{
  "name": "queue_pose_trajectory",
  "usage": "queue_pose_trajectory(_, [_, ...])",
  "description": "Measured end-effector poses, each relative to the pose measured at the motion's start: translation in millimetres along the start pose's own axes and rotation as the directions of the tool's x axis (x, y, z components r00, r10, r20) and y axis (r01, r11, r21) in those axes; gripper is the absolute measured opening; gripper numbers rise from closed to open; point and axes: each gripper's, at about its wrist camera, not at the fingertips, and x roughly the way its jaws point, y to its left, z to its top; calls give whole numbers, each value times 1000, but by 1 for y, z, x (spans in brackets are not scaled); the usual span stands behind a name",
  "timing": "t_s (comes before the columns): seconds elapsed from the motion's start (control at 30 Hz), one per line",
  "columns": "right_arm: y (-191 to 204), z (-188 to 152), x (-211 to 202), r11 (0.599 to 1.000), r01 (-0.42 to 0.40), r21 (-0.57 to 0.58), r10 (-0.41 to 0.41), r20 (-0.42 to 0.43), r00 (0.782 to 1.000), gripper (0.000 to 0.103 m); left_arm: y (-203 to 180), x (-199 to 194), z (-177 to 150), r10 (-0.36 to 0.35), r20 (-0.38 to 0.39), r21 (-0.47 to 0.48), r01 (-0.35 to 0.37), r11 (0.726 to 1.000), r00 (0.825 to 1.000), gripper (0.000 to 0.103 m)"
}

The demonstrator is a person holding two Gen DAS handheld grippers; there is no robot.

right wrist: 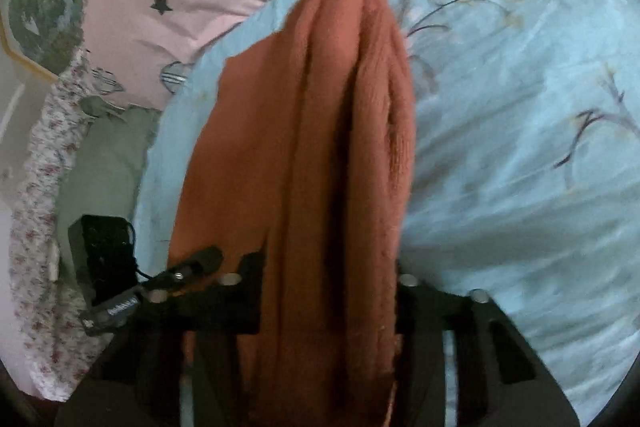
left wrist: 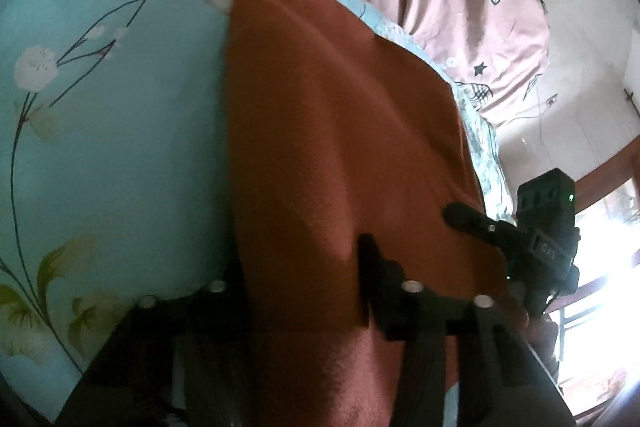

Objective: Fold small clothes

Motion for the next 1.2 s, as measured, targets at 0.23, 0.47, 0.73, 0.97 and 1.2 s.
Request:
queue_pose_trajectory(0.23, [57, -47, 9, 987, -148, -54, 148, -13, 989, 29, -11, -66, -19, -14, 91, 64, 8, 998, 996, 25])
queue_pose_trajectory(0.47, [128, -94, 43, 962, -219, -165, 214, -50, 976, 29, 14, -173, -64, 43, 178, 73, -57, 996, 983, 25])
queue_pose_trajectory(0.73, [128, -111, 73, 987, -107, -118, 96, -92, 991, 42, 86, -184, -99, 156, 114, -74, -149, 986, 981, 33])
queue_pose_trajectory(0.97, [113, -107, 19, 996, -3, -89, 6, 33, 999, 59, 86, -217, -114, 186, 182, -92, -171, 981, 966, 35])
queue_pose_trajectory(1.2, [140, -92, 8, 985, -10, -171, 23, 78, 997, 49, 75, -294, -116, 273, 307, -57, -269, 962, 912, 35])
